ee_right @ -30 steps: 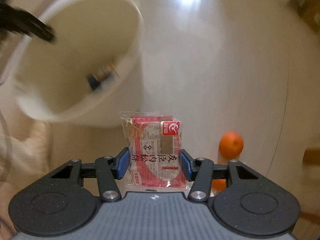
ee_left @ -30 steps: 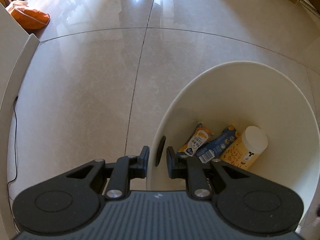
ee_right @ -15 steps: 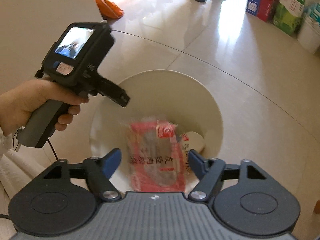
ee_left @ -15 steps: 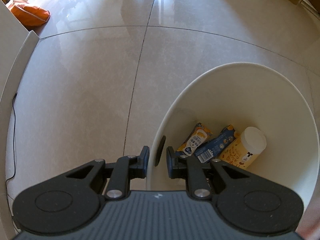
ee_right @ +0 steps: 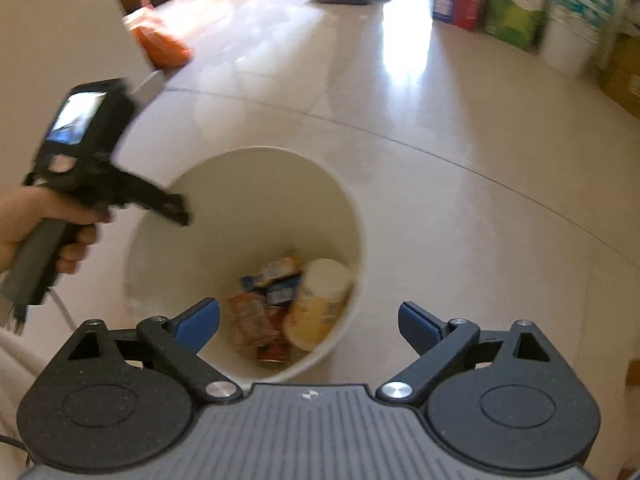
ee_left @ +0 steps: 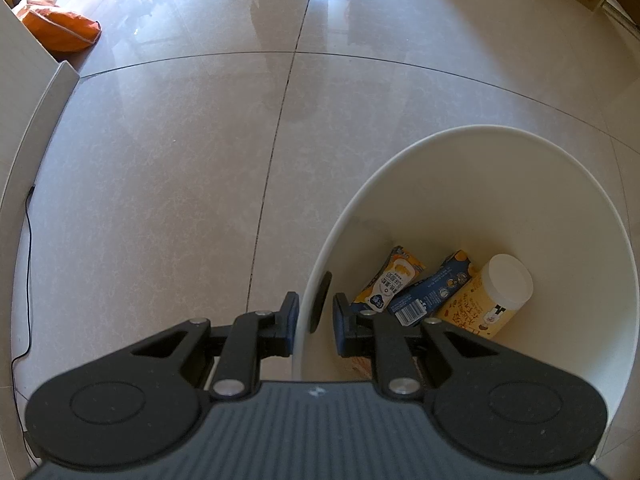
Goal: Organize objects
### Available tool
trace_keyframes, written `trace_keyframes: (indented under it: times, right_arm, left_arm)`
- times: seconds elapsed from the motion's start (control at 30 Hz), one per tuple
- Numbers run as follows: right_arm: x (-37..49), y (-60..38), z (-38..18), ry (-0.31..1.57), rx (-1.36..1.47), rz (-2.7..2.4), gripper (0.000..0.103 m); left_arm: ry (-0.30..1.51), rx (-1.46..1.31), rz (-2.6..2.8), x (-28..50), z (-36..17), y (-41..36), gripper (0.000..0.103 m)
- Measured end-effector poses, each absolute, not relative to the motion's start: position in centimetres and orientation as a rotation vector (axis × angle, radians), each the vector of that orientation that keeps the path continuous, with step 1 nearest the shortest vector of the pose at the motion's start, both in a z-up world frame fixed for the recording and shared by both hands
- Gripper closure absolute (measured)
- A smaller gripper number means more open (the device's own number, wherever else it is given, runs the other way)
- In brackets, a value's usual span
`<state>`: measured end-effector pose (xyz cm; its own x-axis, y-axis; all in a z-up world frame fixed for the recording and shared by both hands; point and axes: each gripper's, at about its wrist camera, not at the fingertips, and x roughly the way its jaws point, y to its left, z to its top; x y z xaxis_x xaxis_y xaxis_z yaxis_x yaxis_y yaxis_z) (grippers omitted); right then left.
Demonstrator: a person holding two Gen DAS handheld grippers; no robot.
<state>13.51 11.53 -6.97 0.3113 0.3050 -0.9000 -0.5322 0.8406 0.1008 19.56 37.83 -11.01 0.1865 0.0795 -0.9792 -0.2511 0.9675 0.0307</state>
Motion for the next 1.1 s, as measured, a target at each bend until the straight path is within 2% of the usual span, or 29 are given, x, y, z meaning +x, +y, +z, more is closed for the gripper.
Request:
trace_keyframes:
  times: [0.2,0.67,1.1]
  right_arm:
    - [14.1,5.2,-10.3,1.192,-0.144,0.415,0.003]
    - [16.0,-9.3,-23.7,1.393,0.072,0.019,0.004]
    - [16.4,-14.2,-34.1,1.521,0.3,-0.246,0.005]
  left_arm:
    - [1.366,-0.138,0.235,19.6,-11.0,37.6,0.087]
    - [1.366,-0.136,0.241,19.6,-11.1,37.6,0.087]
    - [1.362,-0.131,0.236,19.5,-11.0,37.6,0.087]
